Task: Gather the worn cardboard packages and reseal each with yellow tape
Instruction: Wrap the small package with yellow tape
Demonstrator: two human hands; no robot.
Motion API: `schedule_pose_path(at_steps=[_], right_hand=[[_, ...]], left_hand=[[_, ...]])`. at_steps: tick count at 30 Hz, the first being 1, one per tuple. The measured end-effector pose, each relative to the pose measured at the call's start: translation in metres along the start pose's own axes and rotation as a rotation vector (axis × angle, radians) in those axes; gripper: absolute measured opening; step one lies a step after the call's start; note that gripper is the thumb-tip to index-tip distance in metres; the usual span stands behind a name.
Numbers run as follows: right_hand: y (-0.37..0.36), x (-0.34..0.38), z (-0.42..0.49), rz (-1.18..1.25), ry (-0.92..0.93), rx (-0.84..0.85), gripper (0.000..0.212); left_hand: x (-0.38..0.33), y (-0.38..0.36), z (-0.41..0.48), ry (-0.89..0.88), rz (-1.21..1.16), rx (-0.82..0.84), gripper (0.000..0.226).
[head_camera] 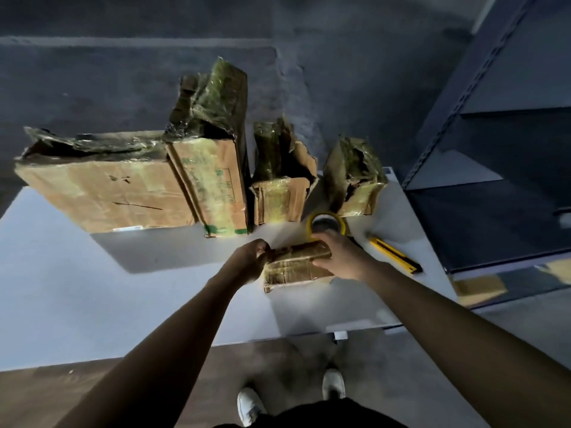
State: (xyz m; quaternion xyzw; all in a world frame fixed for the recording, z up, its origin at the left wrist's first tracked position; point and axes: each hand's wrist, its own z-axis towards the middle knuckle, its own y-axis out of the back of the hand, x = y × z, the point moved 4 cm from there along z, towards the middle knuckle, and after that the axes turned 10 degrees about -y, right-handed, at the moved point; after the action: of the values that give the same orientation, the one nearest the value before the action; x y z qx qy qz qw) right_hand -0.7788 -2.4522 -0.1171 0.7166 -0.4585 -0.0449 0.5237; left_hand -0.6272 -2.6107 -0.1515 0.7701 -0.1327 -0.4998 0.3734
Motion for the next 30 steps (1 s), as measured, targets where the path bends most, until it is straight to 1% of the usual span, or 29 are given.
schedule_pose_path(at_steps=[4,8,9,12,14,15,17,20,22,27,30], right_hand=[[-0.003,-0.004,-0.011,0.078,-0.054,-0.067,0.062],[0.0,-0.01,-0.011,0.106,-0.1,-0.113,0.055],[0.002,-0.011,-0.01,0.102,-0.1,-0.114,0.055],[0.006,-0.015,-0.006,0.101,-0.121,-0.086,0.057],[0.004,-0.018,-0.003,0.107,-0.142,-0.05,0.06],[0.002,-0.02,0.0,0.111,-0.147,-0.03,0.062],[0.0,-0.024,0.005,0.124,-0.156,0.0,0.064],[-0.005,-0.03,0.01,0.142,-0.156,0.045,0.067],[-0.007,-0.035,0.012,0.167,-0.15,0.054,0.067],[-0.015,-0.029,0.012,0.268,-0.13,0.079,0.079],[-0.017,-0.023,0.014,0.259,-0.128,0.042,0.076]], left_hand=[[0.006,0.002,0.004,-0.076,0.014,-0.052,0.018],[0.006,0.001,0.006,-0.1,0.071,-0.036,0.023],[0.003,0.001,0.005,-0.114,0.096,-0.029,0.03],[-0.014,-0.001,0.003,-0.177,0.138,0.025,0.062],[-0.028,-0.006,-0.001,-0.208,0.228,0.084,0.071],[-0.032,-0.008,-0.001,-0.221,0.295,0.101,0.069],[-0.036,-0.013,-0.001,-0.234,0.37,0.095,0.056],[-0.038,-0.014,0.0,-0.199,0.345,0.005,0.028],[-0.04,-0.015,0.001,-0.158,0.36,-0.03,0.027],[-0.046,-0.019,0.005,-0.113,0.463,-0.028,0.034],[-0.048,-0.017,0.006,-0.1,0.478,-0.042,0.027]])
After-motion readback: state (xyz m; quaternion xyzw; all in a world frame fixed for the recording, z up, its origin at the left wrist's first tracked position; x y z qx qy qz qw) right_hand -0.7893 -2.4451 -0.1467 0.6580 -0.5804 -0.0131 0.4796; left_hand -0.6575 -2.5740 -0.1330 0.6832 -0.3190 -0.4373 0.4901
